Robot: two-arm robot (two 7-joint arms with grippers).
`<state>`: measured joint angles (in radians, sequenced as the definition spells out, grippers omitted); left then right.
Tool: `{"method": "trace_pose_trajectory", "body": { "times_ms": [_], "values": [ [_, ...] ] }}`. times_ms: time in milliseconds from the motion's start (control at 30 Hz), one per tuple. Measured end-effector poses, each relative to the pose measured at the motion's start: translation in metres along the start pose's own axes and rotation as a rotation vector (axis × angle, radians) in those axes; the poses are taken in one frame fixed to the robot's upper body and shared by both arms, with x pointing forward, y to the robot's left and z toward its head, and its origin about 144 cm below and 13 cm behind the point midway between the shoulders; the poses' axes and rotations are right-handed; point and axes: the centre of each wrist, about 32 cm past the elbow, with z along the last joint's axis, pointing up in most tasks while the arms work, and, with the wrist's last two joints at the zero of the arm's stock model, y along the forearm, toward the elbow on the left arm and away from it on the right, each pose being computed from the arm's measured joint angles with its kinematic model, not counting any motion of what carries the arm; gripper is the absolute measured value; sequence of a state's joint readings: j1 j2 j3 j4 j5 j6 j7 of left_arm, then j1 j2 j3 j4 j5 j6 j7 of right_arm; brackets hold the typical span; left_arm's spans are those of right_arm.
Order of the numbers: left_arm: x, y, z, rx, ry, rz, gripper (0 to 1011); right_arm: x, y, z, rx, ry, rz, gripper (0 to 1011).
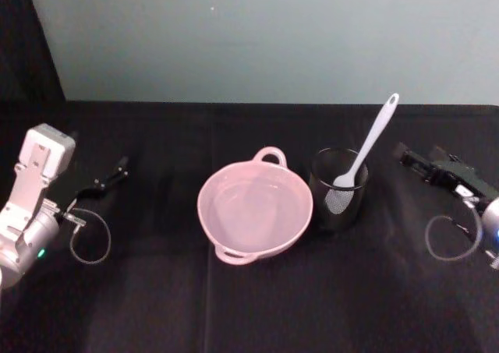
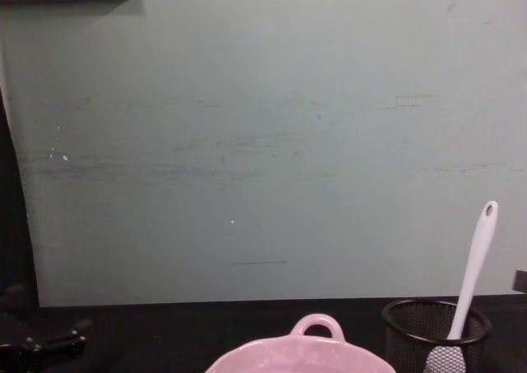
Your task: Use the one hand to pick up the spoon and stir the clear water in the bowl.
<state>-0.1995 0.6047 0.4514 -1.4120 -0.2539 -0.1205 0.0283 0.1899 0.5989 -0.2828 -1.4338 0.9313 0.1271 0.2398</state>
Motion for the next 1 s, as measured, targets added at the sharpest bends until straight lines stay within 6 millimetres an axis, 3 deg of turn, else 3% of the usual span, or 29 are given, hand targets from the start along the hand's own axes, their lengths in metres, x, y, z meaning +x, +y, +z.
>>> {"method": "trace_pose_trajectory", "body": {
  "times_ms": [233, 367, 667, 1000],
  "values": [
    [0.0, 0.0, 0.0, 0.0, 0.0, 0.0, 1011, 0.004, 0.036, -0.015, 0.065, -0.156, -0.033, 1003],
    [0.0, 0.0, 0.0, 0.0, 0.0, 0.0, 1011, 0.001, 0.047, -0.022, 0.071, -0.256, -0.064, 1003],
    [0.0, 0.0, 0.0, 0.0, 0.0, 0.0, 1011, -0.009, 0.053, -0.034, 0.015, -0.445, -0.117, 1003],
    [0.0, 0.0, 0.0, 0.0, 0.0, 0.0, 1011, -0.009, 0.053, -0.033, 0.017, -0.439, -0.116, 1003]
  ]
}}
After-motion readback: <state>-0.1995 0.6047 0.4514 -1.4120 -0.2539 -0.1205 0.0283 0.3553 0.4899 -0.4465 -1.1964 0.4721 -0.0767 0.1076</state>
